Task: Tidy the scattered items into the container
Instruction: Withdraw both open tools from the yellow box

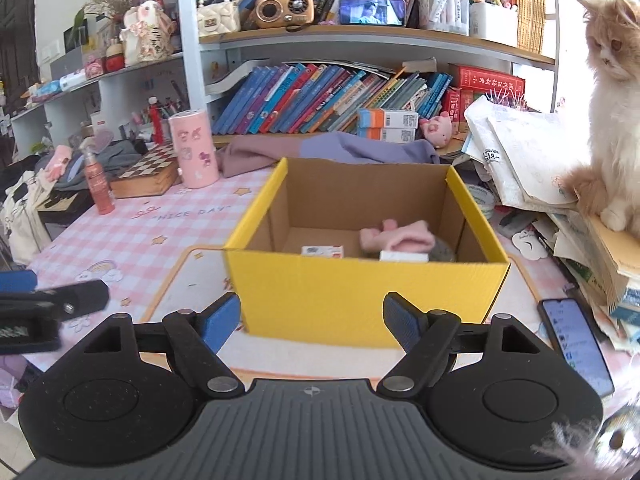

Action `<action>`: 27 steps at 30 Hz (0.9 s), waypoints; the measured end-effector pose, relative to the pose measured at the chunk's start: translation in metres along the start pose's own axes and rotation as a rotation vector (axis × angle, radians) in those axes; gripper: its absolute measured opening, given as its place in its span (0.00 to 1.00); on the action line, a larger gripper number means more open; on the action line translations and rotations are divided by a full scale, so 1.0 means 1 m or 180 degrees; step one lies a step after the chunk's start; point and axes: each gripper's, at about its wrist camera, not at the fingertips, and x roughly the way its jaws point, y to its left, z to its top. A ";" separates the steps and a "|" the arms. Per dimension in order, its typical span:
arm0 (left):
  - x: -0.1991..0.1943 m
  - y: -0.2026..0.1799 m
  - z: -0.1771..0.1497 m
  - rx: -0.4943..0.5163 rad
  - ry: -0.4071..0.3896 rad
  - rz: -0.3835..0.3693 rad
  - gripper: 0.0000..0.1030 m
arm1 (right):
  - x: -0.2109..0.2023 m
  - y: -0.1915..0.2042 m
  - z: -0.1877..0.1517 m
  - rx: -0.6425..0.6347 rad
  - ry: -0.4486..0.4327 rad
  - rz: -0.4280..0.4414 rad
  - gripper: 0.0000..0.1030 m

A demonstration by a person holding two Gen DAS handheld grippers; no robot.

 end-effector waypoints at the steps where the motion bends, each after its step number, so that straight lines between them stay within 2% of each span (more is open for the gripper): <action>1: -0.002 0.002 -0.003 0.0003 0.0031 0.0020 1.00 | -0.003 0.004 -0.003 0.0003 -0.0004 -0.0011 0.77; 11: -0.022 0.024 -0.026 0.0016 0.0165 0.0094 1.00 | -0.024 0.030 -0.026 0.0100 0.0060 -0.0115 0.78; 17: -0.036 0.036 -0.032 0.0066 0.0011 0.0216 1.00 | -0.034 0.041 -0.036 0.0122 0.0050 -0.0203 0.79; 27: -0.045 0.041 -0.040 0.0165 0.0031 0.0036 1.00 | -0.046 0.056 -0.052 0.0183 0.0112 -0.0251 0.81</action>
